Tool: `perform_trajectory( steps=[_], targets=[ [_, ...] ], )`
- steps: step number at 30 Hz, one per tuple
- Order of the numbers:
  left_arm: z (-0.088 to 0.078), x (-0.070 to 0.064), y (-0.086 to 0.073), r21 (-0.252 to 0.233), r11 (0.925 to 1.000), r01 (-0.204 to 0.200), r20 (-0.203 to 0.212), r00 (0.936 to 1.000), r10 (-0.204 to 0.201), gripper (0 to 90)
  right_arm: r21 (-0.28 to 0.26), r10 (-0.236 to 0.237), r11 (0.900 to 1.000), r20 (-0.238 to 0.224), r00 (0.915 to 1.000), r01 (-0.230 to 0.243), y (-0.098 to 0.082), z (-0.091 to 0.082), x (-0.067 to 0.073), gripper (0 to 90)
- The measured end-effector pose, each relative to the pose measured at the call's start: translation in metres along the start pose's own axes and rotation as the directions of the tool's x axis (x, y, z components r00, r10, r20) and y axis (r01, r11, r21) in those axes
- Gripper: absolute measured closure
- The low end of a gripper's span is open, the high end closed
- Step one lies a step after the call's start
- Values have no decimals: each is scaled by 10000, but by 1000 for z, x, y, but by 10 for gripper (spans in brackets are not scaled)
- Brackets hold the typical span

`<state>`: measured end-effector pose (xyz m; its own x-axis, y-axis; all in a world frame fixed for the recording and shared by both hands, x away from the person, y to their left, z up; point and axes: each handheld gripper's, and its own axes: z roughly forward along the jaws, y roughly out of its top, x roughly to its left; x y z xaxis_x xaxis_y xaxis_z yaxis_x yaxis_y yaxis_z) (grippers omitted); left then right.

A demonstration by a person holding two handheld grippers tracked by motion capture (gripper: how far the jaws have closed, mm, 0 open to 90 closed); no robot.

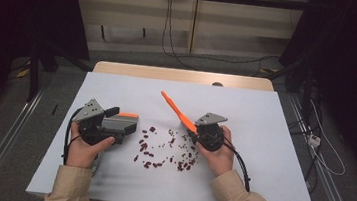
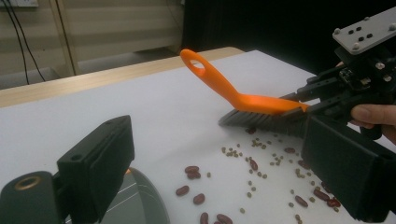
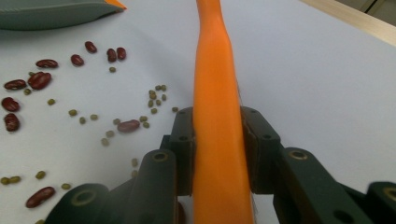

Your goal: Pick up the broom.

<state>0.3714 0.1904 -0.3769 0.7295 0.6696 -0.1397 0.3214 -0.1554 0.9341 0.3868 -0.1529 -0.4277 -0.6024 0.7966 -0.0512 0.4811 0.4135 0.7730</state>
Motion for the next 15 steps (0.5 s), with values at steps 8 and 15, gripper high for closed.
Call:
perform_trajectory(
  steps=[8, 15],
  targets=[
    [-1, 1, 0, -58, 10000, 38, 19, 10000, -38, 91, -62, -206, 9998, -130, 9997, 206, 0, -1, 8, 691],
    [-3, 3, 0, 14, 10000, 9, -59, 10000, -9, 88, -124, -211, 9997, -416, 9989, 206, -1, -2, 14, 691]
  ],
)
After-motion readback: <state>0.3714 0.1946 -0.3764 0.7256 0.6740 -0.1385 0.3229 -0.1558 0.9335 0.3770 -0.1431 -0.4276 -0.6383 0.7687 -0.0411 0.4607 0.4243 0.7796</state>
